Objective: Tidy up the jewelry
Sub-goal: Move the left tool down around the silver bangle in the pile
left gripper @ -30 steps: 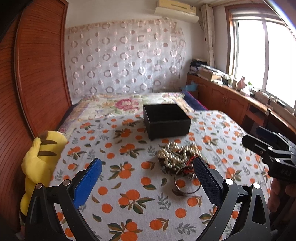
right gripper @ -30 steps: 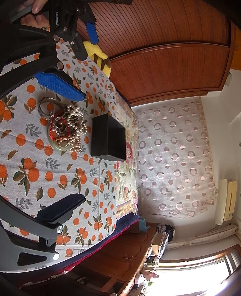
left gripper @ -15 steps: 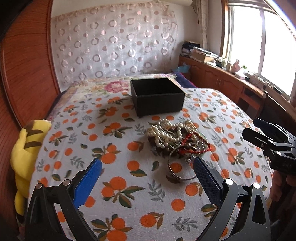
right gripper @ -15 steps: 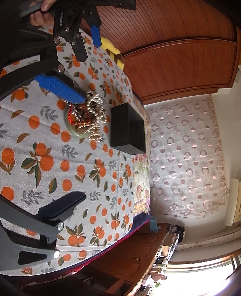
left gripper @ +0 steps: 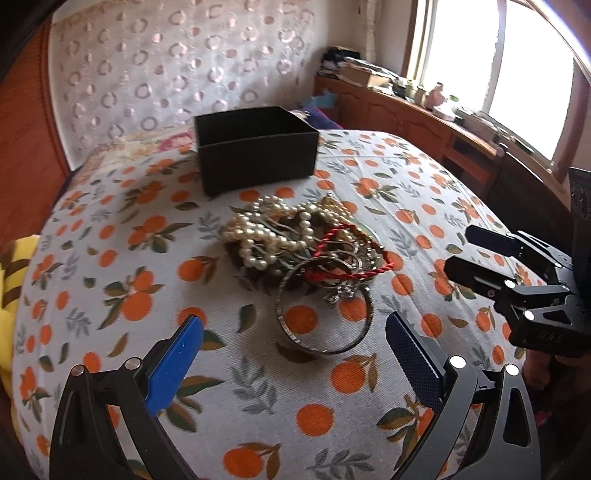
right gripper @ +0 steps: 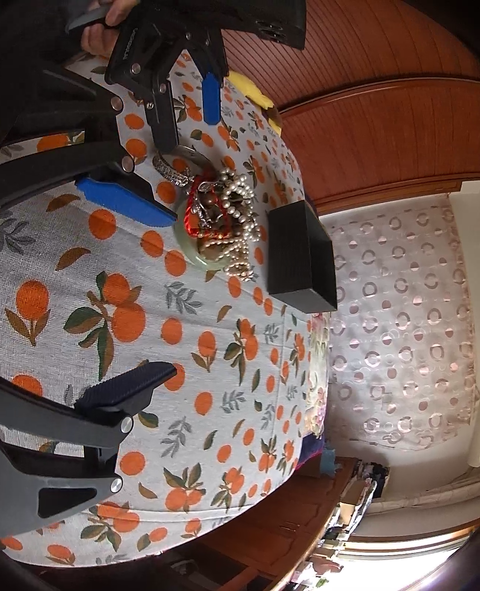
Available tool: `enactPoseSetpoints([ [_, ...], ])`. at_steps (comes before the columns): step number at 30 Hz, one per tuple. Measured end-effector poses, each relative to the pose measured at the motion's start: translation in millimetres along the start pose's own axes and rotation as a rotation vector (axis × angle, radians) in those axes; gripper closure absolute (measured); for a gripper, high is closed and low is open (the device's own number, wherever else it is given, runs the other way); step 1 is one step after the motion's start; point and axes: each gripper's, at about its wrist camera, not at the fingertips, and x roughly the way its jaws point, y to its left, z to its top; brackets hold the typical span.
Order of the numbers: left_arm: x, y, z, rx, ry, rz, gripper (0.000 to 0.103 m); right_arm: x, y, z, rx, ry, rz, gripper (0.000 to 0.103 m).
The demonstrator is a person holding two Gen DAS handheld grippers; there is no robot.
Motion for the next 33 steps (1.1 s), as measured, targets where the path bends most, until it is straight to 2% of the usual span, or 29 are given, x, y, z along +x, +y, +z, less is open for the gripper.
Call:
enactPoseSetpoints([
  [3, 5, -3, 4, 0.012, 0.007, -0.034, 0.009, 0, 0, 0, 0.001, 0.002, 0.006, 0.025],
  [4, 7, -4, 5, 0.017, 0.011, -0.041, 0.015, 1, -1, 0, 0.003, 0.003, 0.009, 0.025],
  [9, 17, -8, 8, 0.037, 0.028, -0.056, 0.026, 1, -1, 0, 0.011, 0.003, 0.013, 0.025],
  [14, 19, -7, 7, 0.041, 0.033, -0.065, 0.047, 1, -2, 0, 0.009, 0.004, 0.015, 0.025],
  [28, -7, 3, 6, -0.015, -0.073, -0.01, 0.047, 5, 8, 4, -0.03, 0.029, 0.013, 0.025],
  [33, -17, 14, 4, -0.045, -0.101, 0.004, 0.047, 10, 17, 19, -0.064, 0.04, 0.042, 0.045],
])
